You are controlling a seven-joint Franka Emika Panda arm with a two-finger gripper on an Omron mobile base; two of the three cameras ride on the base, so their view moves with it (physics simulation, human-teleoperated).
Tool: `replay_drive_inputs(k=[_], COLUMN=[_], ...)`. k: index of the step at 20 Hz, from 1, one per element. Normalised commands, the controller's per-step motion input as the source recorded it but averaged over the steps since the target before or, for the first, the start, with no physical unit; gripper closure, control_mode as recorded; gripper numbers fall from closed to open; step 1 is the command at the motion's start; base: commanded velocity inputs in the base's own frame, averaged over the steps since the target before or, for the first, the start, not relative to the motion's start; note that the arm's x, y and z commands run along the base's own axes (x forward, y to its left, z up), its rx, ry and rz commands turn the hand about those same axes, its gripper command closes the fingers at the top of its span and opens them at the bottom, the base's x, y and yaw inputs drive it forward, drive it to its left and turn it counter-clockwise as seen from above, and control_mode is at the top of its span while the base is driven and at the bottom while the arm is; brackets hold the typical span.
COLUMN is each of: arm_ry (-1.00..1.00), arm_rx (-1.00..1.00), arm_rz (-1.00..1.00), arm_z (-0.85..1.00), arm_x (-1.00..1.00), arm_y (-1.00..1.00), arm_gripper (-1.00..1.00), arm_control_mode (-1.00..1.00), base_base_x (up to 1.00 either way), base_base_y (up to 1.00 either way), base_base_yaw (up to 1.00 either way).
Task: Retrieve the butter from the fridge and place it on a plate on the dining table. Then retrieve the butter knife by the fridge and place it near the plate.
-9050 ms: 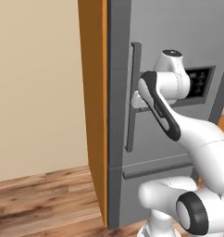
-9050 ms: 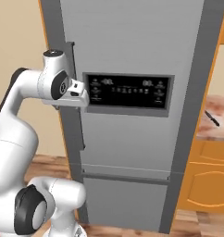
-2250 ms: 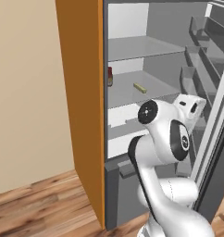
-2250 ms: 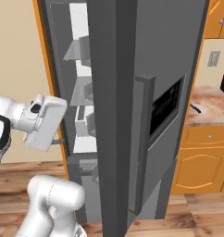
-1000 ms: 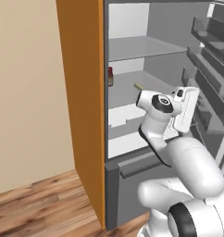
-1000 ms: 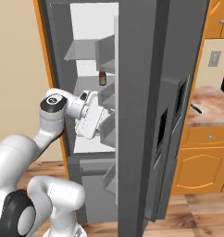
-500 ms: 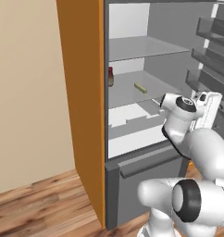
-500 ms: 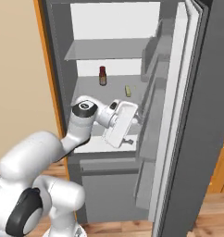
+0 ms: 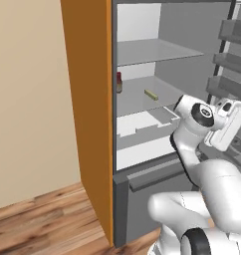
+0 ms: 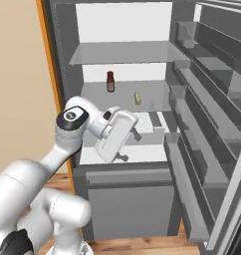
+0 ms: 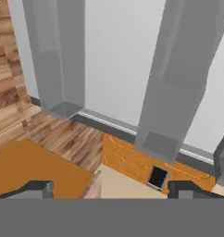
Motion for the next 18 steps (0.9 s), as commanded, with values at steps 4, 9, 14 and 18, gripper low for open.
replay_drive_inputs(k=[4,9,14,18], arm_ry=[-0.17,-0.11,-0.22,-0.37], arm_rx=[0.42,0.67,0.77,0.55], arm_rz=[-0.35,-0.35,-0.24,-0.12], arm_z=[0.04,0.0,0.0,0.0], arm_x=[-0.08,-0.25,-0.31,-0.23], arm_y=[1.0,0.88,0.53,0.35], arm_gripper=[-1.0,-1.0,-1.0,-1.0], arm_control_mode=[-1.0,-1.0,-1.0,-1.0], base_base_x=[0.0,0.0,0.0,0.0], base_base_y=[0.0,0.0,0.0,0.0], base_base_yaw=[0.0,0.0,0.0,0.0])
